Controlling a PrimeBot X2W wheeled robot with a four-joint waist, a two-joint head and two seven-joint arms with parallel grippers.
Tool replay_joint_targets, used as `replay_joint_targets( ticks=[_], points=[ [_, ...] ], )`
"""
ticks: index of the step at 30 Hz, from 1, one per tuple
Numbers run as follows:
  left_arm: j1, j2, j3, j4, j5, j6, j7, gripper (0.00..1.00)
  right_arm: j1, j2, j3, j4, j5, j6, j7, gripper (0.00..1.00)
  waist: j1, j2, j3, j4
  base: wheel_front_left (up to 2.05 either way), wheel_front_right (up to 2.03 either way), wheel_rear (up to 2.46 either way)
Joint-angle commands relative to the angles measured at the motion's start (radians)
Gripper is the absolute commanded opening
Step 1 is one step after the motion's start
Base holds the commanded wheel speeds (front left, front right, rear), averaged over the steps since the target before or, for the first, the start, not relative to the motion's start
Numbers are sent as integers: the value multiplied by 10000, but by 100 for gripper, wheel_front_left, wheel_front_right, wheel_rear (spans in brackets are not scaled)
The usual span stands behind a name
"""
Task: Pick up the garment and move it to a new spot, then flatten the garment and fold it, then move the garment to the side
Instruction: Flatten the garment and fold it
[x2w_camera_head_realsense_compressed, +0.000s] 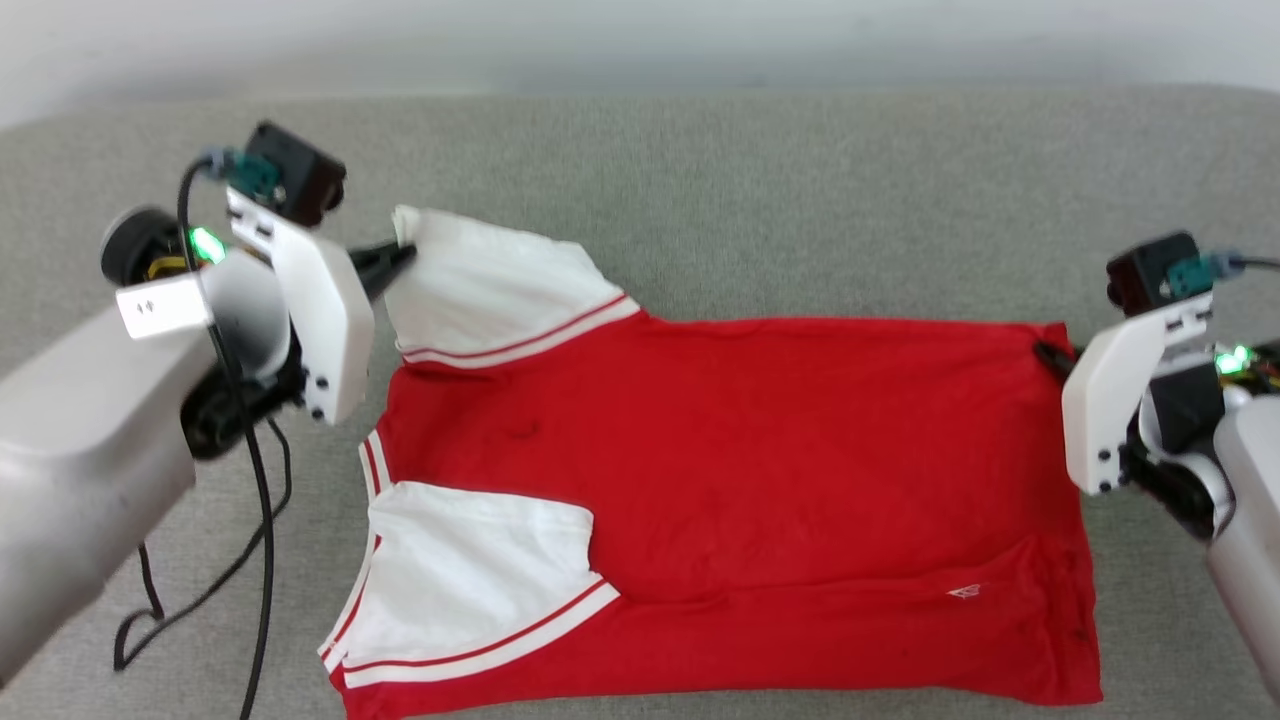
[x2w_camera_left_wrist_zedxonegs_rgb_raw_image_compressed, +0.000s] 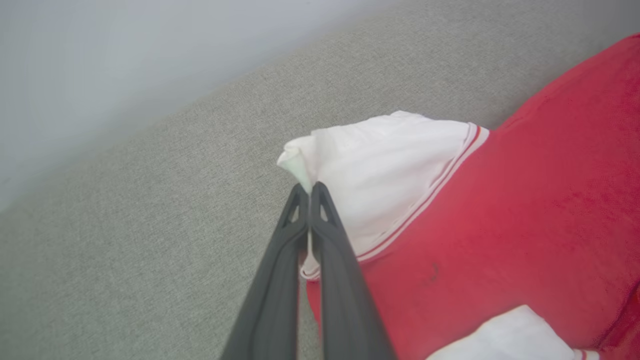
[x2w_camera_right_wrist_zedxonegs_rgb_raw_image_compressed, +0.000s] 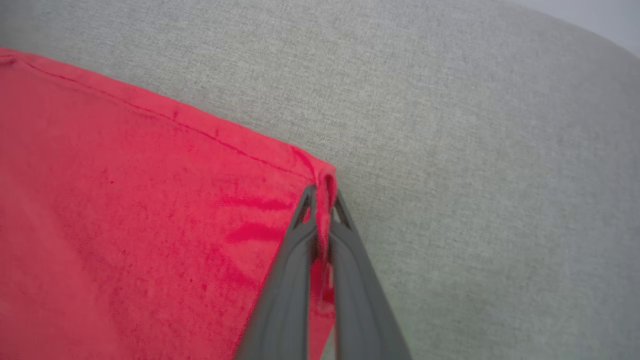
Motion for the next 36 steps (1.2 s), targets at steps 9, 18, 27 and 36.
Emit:
replay_joint_targets(
  ticks=[9,18,27,36],
  points=[
    [2397,423,-18,-1128,-420,822,-906,0,2190,-495,99,-870,520,-16,-478,0,1,-1,-1642,237,0,0,0],
    [4505,962,-32,-2718,-872,1871,-1517,0,4295,-783,-283,-1942,952,-16,-598,0,1,-1,-2315,563,0,0,0],
    [6194,965,-44,-3167,-1366,2389,-1831,0,5702,-644,-798,-2442,821,-16,-329,0,1,-1,-2298,659,0,0,0],
    [6718,140,-18,-1634,-1534,1977,-2238,0,5791,-129,-775,-1826,722,-16,-349,30,1,-1,-2093,662,0,0,0]
  ],
)
